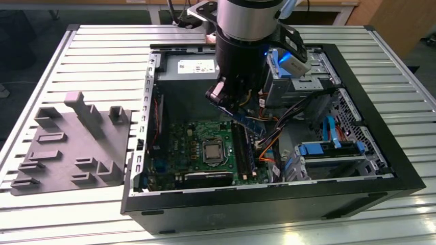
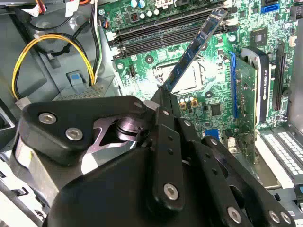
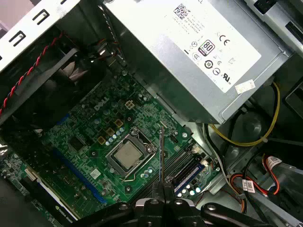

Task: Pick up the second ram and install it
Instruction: 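Insert the second ram into the second slot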

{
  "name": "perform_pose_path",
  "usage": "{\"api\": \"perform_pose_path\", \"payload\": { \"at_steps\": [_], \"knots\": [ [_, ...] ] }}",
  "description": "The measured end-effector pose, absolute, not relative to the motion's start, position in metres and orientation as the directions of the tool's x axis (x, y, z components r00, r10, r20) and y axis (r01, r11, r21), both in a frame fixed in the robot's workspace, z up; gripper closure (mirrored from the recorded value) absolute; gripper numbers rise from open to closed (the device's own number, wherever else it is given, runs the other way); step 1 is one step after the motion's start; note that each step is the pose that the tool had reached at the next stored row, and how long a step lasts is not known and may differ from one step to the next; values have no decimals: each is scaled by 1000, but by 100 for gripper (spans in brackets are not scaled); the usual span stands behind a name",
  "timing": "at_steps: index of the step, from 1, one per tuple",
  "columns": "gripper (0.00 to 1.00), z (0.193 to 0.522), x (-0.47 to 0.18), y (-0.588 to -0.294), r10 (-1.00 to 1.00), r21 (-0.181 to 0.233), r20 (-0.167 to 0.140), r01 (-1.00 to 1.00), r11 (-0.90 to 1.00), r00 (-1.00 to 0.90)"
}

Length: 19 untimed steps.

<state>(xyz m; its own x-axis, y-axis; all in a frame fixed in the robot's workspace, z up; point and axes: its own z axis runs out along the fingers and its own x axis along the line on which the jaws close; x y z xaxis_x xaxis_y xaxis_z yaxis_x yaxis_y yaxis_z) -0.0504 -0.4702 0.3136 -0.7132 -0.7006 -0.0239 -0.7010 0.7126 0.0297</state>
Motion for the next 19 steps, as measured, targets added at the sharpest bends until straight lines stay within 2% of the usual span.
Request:
{"api": "perform_pose_path", "payload": {
  "at_steps": [19],
  "knots": [
    [88,314,-50,-470,-689,30,-24,-689,724,-725]
  ]
}}
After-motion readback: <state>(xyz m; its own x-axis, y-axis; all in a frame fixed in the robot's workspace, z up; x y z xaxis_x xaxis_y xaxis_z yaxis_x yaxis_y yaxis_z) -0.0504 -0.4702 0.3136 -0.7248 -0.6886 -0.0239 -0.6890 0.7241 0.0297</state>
